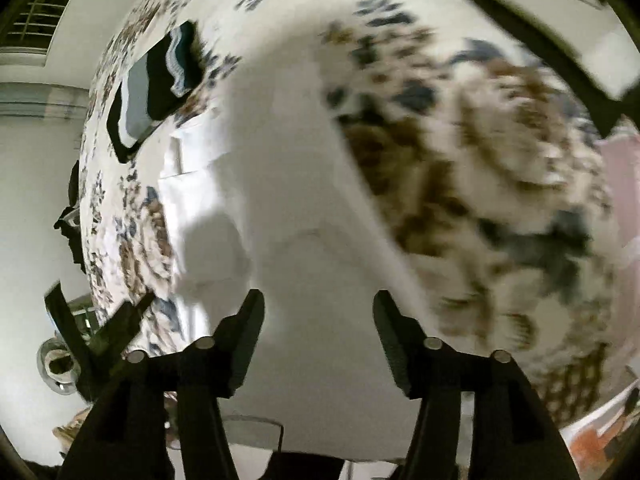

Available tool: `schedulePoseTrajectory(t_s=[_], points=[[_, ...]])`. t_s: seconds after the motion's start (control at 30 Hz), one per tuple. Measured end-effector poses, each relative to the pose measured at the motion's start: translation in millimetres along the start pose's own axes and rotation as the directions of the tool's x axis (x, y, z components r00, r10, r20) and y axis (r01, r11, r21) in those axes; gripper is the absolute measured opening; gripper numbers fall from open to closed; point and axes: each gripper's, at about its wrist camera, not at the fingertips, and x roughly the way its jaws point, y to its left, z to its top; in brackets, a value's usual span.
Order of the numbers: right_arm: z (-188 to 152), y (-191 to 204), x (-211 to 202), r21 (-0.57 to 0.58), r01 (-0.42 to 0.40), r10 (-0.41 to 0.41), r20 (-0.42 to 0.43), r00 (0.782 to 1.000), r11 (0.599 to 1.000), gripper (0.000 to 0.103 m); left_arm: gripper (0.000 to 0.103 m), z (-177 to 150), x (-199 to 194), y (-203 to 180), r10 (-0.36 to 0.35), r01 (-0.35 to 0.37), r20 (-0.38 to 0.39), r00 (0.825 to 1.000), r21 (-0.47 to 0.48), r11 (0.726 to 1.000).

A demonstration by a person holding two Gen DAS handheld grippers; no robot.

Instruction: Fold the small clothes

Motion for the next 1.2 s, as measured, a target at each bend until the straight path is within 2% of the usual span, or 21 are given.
schedulePoseTrajectory(t_s=[0.03,0.1,0.17,0.27,0.33,0.4,0.43,0.47,0.5,0.53,0.57,0.7,0.83,1.0,1.13,1.2], points=[[-3.8,-16.5,-8.8,-0.013,0.018,-0.018,-0.008,1.000,1.000,0.061,0.094,-12.5,1.0,-17.2,-0.019,0.019,-0.032,0.999,0.000,1.000],[-7.6,-48.0,-22.1,-0.034,0.057,-0.058,-0.030,0.998,0.998,0.061,0.094,-46.6,8.9,-65.2,-0.095,0.095,-0.134,0.986,-0.006,0.995],[-13.2,-71.6,-37.9,-0.059,0.097,-0.099,-0.028,0.995,0.994,0.061,0.094,-83.1,18.4,-117.1,-0.161,0.161,-0.239,0.958,-0.018,0.987],[-12.4,-103.4,-53.6,-0.083,0.133,-0.134,-0.017,0.991,0.988,0.061,0.094,-130.0,33.0,-191.2,-0.257,0.261,-0.358,0.898,-0.038,0.965],[-9.4,-126.7,-62.7,-0.076,0.150,-0.152,-0.014,0.988,0.986,0.061,0.093,-150.1,45.3,-227.6,-0.297,0.300,-0.402,0.866,-0.057,0.952],[-5.1,-146.4,-67.1,-0.062,0.165,-0.166,-0.008,0.986,0.984,0.061,0.091,-161.5,53.0,-255.0,-0.330,0.331,-0.418,0.846,-0.074,0.941],[-3.1,-153.8,-65.7,-0.056,0.170,-0.171,-0.008,0.985,0.984,0.061,0.086,-164.4,59.9,-265.5,-0.323,0.327,-0.424,0.846,-0.066,0.943],[1.2,-161.7,-64.5,-0.050,0.169,-0.170,-0.008,0.985,0.984,0.061,0.061,-167.4,67.9,-277.6,-0.310,0.321,-0.428,0.849,-0.050,0.946],[5.6,-166.6,-62.5,-0.042,0.166,-0.166,-0.009,0.986,0.985,0.061,0.027,-169.0,74.4,-287.8,-0.296,0.314,-0.433,0.851,-0.031,0.949],[10.4,-168.0,-57.6,-0.037,0.163,-0.163,-0.013,0.986,0.986,0.061,0.013,-173.3,80.8,-296.6,-0.267,0.295,-0.440,0.857,-0.005,0.955],[16.5,-168.2,-53.0,-0.034,0.150,-0.151,-0.020,0.988,0.988,0.061,0.006,-176.5,84.9,-302.0,-0.248,0.281,-0.436,0.865,0.012,0.960],[43.7,-154.3,-37.7,-0.056,0.088,-0.089,-0.032,0.995,0.995,0.061,0.001,-175.9,69.2,-293.9,-0.269,0.285,-0.349,0.898,-0.005,0.959],[87.7,-111.9,-3.6,-0.111,0.003,-0.008,-0.051,0.999,0.994,0.061,0.001,-172.6,43.4,-271.3,-0.263,0.269,-0.280,0.923,-0.018,0.963],[144.7,-57.5,49.5,-0.107,-0.118,0.107,-0.104,0.989,0.987,0.061,0.001,-173.0,24.2,-239.5,-0.274,0.266,-0.221,0.936,-0.067,0.962],[190.5,-14.4,93.2,-0.109,-0.162,0.148,-0.130,0.980,0.981,0.061,0.001,-184.5,12.7,-208.3,-0.278,0.259,-0.182,0.943,-0.118,0.959],[207.8,-4.8,108.0,-0.078,-0.179,0.167,-0.140,0.976,0.981,0.061,0.001,-187.6,9.8,-195.9,-0.277,0.253,-0.165,0.947,-0.150,0.956]])
